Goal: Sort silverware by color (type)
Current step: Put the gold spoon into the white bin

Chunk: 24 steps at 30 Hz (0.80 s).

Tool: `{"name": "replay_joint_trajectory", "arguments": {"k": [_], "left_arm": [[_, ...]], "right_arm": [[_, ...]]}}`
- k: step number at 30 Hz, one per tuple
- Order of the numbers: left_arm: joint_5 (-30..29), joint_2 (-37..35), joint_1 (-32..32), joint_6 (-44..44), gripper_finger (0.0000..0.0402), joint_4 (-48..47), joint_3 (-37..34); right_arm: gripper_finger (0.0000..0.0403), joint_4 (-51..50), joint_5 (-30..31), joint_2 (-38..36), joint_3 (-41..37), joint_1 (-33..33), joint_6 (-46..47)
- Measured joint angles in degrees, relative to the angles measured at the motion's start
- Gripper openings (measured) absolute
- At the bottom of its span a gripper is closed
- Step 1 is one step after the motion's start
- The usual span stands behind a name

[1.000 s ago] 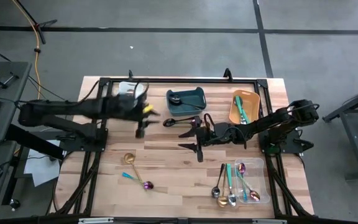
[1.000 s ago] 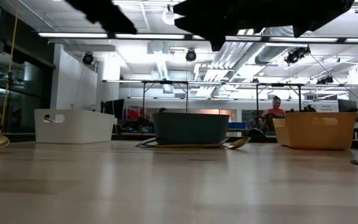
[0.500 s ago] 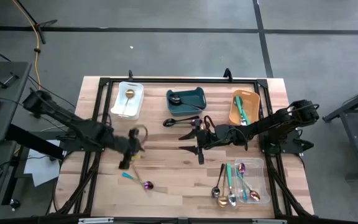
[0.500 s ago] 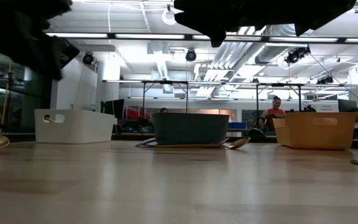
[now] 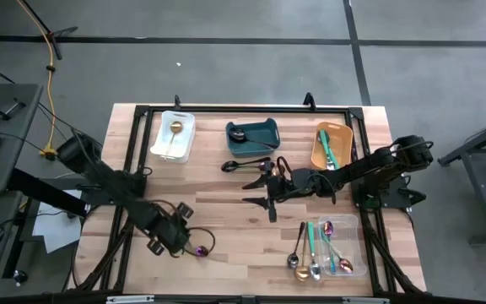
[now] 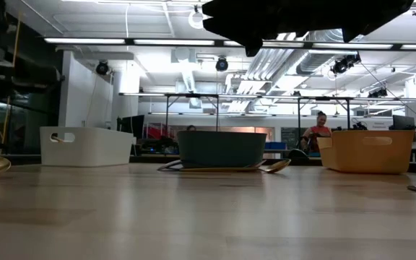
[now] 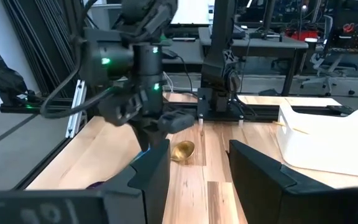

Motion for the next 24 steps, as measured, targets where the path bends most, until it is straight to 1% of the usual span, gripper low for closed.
{"name": "replay_joint_trajectory", "arguments": {"k": [9,15,18,22,24], "left_arm": [[-0.87,5.70,3.26,4.88,0.0127,1.17,0.35],[2.58,6.32,6.04,5.46,0.0124,0.46,0.44],[3.74,6.41,7.17,5.46,0.0098,-0.11,0.39],[4.14,6.44,9.03,5.68,0.0026,-0.40,0.35],[3.94,6.45,9.73,4.83,0.0012,-0.60,0.33]], "right_arm": [[0.0158,-0.36,0.11,0.00,0.00,0.00,0.02],[0.0158,-0.42,0.17,0.00,0.01,0.02,0.02],[0.0158,-0.43,0.17,0.00,0.00,0.02,0.04],[0.0158,-0.45,0.15,0.00,0.02,0.02,0.06],[0.0158,-0.45,0.15,0.00,0.00,0.02,0.05]]}}
